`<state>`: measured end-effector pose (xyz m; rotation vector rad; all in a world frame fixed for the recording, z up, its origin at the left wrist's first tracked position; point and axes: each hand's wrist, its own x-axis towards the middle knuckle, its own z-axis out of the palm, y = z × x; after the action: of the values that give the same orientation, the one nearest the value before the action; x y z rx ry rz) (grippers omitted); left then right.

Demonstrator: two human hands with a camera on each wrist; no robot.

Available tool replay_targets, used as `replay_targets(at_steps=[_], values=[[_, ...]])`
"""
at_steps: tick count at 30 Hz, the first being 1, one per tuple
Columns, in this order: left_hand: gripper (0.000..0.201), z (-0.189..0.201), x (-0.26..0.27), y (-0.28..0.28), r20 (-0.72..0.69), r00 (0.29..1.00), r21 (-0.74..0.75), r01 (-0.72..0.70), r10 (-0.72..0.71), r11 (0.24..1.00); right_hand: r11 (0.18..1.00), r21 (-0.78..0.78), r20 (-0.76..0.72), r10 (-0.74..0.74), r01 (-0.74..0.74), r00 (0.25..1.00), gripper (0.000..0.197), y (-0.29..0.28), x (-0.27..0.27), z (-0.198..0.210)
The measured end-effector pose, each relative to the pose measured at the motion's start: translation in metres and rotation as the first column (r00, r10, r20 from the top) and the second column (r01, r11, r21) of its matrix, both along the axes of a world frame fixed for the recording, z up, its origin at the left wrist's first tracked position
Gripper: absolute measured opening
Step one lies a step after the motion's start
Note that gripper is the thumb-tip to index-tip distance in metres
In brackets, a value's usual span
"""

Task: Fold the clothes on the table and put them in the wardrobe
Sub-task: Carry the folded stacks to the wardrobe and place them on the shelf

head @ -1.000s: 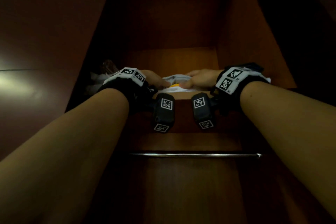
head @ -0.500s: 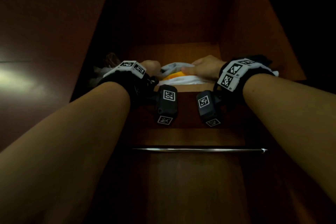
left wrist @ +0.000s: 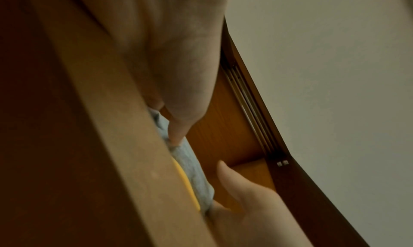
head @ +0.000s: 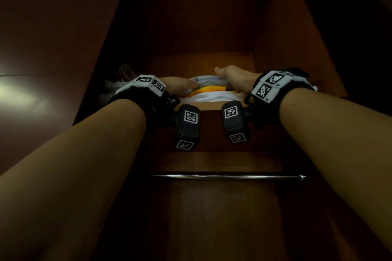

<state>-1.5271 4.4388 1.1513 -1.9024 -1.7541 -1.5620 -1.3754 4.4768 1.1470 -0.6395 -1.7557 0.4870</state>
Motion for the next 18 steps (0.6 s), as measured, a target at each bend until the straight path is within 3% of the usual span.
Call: replay_targets(at_steps=[3,6,9,10,12,14,18], values=[[0.044,0.005,0.000,0.001,-0.008,0.997,-0.081,0.082,-0.083,0.993,0.996,0.049,-0.194,0.080,-0.072,0.978,0.055,-0.001,0.007,0.005],[0.055,0.004,0.009,-0.002,-0.001,1.000,-0.055,0.026,-0.026,0.998,0.954,0.260,-0.442,-0.018,0.147,0.897,0.038,-0.004,0.027,0.011],[0.084,0.004,0.021,-0.003,-0.108,0.990,-0.040,-0.097,0.092,0.994,0.807,0.363,-0.292,-0.375,0.465,0.880,0.039,-0.003,0.054,0.009],[0.086,0.004,0.025,-0.004,-0.159,0.980,-0.055,-0.131,0.121,0.990,0.773,0.362,-0.215,-0.474,0.520,0.854,0.041,0.001,0.061,0.008],[0.081,0.004,0.030,-0.005,-0.237,0.951,-0.042,-0.215,0.199,0.976,0.711,0.361,0.050,-0.661,0.604,0.748,0.062,0.009,0.068,0.005],[0.074,0.003,0.036,-0.005,-0.282,0.921,0.015,-0.275,0.268,0.961,0.688,0.344,0.277,-0.724,0.639,0.631,0.089,0.018,0.072,0.002],[0.068,0.002,0.034,0.000,-0.290,0.908,0.045,-0.301,0.301,0.952,0.721,0.348,0.364,-0.693,0.599,0.622,0.102,0.025,0.090,0.005]])
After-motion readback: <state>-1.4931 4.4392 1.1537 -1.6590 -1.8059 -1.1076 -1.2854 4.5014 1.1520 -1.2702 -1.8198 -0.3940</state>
